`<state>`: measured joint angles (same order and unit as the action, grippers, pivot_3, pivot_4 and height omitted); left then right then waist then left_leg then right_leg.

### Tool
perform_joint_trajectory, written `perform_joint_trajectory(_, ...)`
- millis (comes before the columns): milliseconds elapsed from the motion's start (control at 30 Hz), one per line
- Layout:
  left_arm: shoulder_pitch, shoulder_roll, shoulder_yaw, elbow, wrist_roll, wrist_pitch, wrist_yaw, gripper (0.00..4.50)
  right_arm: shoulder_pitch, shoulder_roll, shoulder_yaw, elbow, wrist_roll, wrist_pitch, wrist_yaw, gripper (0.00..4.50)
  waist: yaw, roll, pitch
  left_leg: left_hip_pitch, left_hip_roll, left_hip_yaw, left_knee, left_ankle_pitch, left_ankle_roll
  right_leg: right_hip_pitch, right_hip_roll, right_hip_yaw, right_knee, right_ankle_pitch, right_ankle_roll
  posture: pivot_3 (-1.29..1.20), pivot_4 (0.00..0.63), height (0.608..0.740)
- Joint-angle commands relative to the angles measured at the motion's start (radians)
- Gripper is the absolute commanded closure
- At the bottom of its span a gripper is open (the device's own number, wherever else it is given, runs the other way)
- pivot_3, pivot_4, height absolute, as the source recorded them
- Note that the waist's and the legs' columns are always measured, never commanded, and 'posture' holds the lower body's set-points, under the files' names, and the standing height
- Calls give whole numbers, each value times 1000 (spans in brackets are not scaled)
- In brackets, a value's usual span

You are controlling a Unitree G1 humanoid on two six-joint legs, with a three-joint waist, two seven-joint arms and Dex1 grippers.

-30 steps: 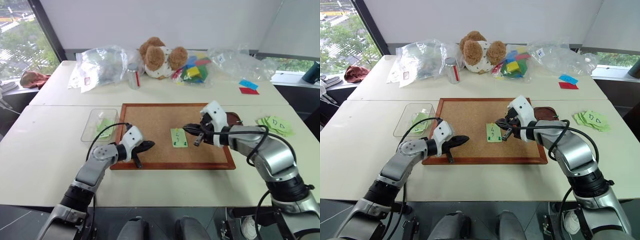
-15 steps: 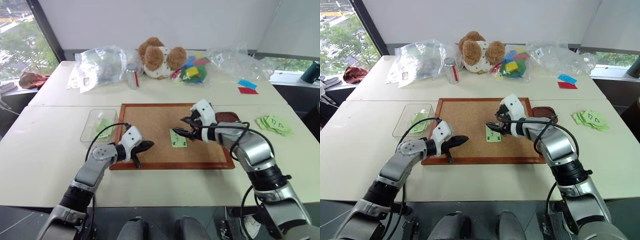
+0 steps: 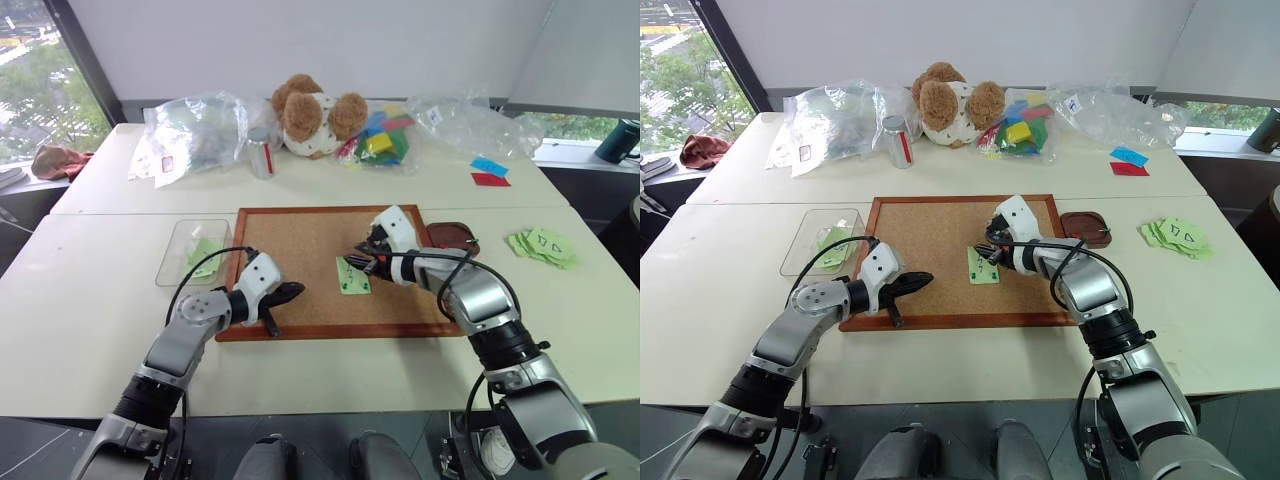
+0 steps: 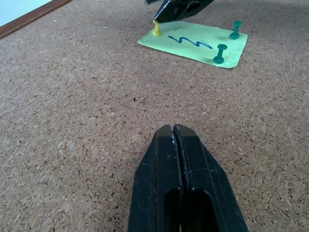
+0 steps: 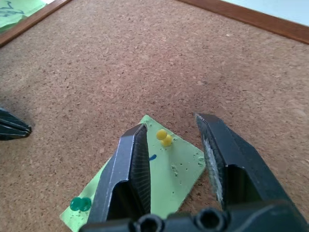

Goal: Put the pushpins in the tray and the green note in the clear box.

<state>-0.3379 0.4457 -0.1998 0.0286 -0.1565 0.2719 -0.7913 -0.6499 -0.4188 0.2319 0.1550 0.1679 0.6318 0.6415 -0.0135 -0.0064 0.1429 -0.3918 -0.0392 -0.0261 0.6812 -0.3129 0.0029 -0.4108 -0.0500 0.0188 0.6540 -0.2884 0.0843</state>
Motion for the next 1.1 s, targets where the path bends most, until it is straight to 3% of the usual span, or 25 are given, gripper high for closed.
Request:
perform_joint_trajectory(33, 17, 4, 6, -12, 8, 10, 6, 4500, -23, 13, -4, 0, -12, -24, 14, 2833, 0, 0, 0, 0, 0, 0, 0, 0, 0, 0, 0, 0, 0, 0, 0, 0, 150, 740)
perform_joint_trajectory(333, 36, 12, 3, -30, 9, 12, 6, 4500, -18, 32, -8, 35, -37, -41, 26, 2833, -1, 0, 0, 0, 0, 0, 0, 0, 0, 0, 0, 0, 0, 0, 0, 0, 150, 740)
perform_joint_trajectory(433, 40, 13, 4, -35, 9, 17, 8, 4500, -18, 36, -12, 36, -40, -46, 31, 3616, 0, 0, 0, 0, 0, 0, -1, 0, 0, 0, 0, 0, 0, 0, 0, 0, 150, 740)
perform_joint_trajectory(500, 42, 20, 1, -32, 12, 22, 3, 4500, -19, 38, -17, 27, -38, -44, 31, 4455, 0, 0, 0, 0, 0, 0, -1, 0, 0, 0, 0, 0, 0, 0, 0, 0, 150, 740)
perform_joint_trajectory(1100, 80, 29, -27, -12, 22, 60, -19, 4500, -22, -20, -135, -225, 23, 133, -1, 4455, -1, 1, -1, 1, 0, 0, -1, -1, 2, 0, 0, 0, 0, 0, 0, 0, 150, 740)
